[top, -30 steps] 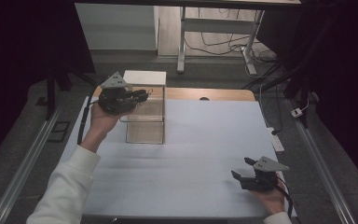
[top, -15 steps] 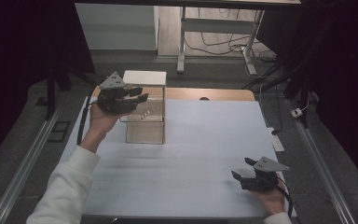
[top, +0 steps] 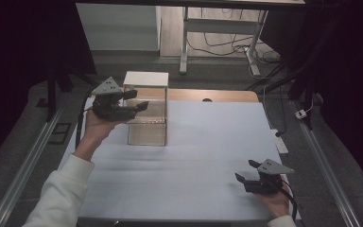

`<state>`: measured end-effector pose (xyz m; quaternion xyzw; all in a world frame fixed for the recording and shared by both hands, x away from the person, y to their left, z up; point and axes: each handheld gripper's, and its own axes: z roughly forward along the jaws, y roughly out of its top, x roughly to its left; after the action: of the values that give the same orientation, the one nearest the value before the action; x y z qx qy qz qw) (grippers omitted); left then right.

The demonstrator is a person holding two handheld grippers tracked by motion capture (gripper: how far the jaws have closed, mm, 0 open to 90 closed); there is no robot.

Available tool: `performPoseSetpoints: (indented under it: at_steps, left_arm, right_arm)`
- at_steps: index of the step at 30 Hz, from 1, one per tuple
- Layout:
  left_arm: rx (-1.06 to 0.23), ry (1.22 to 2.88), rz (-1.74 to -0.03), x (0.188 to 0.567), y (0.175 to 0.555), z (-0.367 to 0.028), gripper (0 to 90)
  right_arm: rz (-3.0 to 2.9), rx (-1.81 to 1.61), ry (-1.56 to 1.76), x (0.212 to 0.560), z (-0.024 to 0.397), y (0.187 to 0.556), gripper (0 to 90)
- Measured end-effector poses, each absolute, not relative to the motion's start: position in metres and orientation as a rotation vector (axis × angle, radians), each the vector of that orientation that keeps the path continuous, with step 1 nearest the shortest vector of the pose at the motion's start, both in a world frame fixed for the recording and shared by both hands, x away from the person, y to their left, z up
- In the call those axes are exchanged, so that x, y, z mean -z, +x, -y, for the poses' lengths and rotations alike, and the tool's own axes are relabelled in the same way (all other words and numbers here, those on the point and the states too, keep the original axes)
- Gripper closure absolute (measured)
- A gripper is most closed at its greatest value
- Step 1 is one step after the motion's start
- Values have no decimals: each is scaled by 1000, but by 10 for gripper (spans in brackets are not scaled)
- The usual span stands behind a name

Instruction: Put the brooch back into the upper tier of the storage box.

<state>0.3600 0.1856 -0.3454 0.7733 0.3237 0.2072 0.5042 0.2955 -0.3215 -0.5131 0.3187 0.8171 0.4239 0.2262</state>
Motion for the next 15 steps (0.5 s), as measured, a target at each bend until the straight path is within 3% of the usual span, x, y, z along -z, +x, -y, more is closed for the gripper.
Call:
performPoseSetpoints:
  at_steps: [15]
  left_arm:
    - [-485, 1855, -794, 363, 317, -213, 296]
  right_arm:
    - [-2245, -1173, 880, 513, 321, 295, 231]
